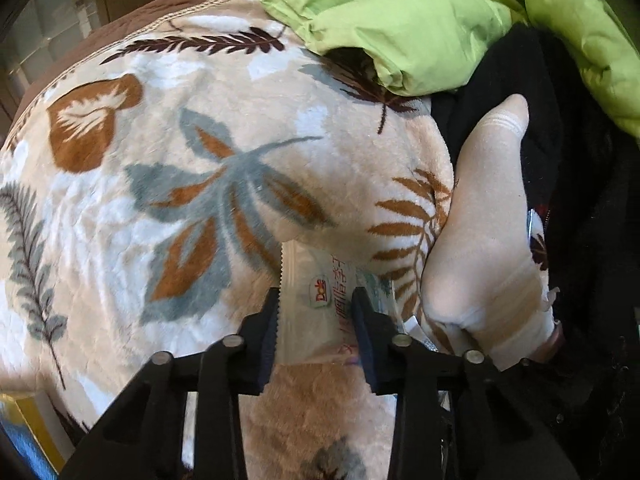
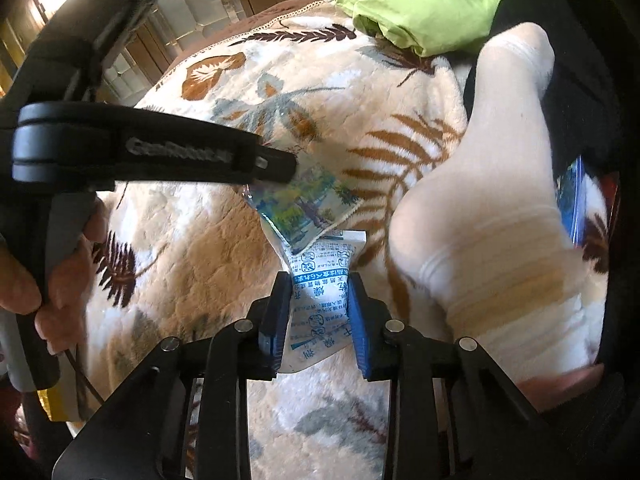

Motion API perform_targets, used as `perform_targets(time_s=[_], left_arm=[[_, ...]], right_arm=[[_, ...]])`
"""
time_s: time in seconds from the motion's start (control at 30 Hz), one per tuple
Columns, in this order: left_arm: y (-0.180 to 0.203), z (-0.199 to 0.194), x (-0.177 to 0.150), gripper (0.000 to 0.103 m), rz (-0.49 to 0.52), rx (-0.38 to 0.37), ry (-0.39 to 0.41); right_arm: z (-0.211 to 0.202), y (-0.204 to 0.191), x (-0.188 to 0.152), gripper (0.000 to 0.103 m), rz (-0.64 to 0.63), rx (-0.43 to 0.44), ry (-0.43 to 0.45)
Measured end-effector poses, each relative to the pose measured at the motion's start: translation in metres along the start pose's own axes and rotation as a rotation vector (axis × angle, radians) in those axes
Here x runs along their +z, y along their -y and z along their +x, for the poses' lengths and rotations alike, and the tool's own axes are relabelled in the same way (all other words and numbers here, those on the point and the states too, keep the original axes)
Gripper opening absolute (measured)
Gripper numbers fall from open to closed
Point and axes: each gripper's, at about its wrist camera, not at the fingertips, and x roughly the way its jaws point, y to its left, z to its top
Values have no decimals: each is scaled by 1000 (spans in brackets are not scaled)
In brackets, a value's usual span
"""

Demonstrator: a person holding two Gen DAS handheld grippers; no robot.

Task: Organize soft objects
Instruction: 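Grasp the white Dole snack packet with left tool while right tool grasps the blue-white sachet, then lift the Dole packet with left tool while right tool lifts the blue-white sachet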

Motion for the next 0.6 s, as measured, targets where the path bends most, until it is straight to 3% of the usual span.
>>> perform_targets(time_s=[0.2,0.33,0.47,0.6], left_arm=[[0,-15,-21,30,-16,-26,-23],[0,-8,-25,41,-76,-47,-47],[6,1,-32,62,-101,-60,-58],[16,3,-32,66,-108,-57,-48]], right_arm=[[-8,-9,-16,27,13,17,-20],[-7,-6,-18,27,40,26,-17],[-5,0,-18,27,65,48,-25],[-4,2,-19,27,76,58,-24]])
